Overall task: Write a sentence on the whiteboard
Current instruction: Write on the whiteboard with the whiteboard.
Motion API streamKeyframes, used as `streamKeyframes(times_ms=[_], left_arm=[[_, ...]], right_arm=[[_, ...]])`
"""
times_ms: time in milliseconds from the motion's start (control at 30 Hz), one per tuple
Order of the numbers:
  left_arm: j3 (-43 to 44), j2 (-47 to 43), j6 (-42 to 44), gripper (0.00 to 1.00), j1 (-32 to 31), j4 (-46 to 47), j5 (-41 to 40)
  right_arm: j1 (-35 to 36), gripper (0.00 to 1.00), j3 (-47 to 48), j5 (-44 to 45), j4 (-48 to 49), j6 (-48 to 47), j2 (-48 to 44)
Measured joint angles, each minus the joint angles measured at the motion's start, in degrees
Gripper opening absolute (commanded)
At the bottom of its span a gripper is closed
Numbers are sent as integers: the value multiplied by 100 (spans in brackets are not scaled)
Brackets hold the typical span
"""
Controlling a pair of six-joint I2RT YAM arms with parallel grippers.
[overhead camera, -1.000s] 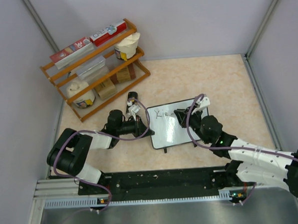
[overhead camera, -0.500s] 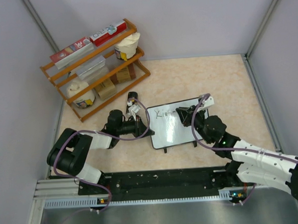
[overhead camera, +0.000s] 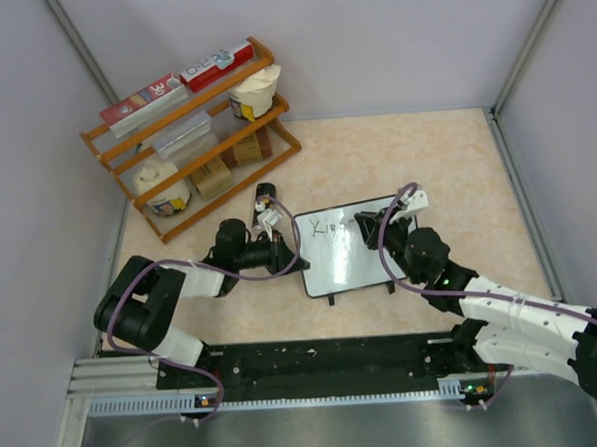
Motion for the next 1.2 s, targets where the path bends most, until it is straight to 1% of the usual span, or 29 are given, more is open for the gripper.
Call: streamKeyframes(times_ms=[367, 667, 900, 1200], left_arm=[[0, 2, 0, 0, -4, -7, -22], [0, 2, 0, 0, -7, -7, -22], [11, 2, 2, 0, -11, -15, -20], [11, 2, 17, 0, -15, -17, -22]], right_arm=[[-11, 0, 2, -173, 68, 52, 155], [-11, 0, 0, -317, -55, 70, 103], [-11, 0, -4, -269, -258, 68, -42], [-11, 0, -4, -140, -282, 68, -57]])
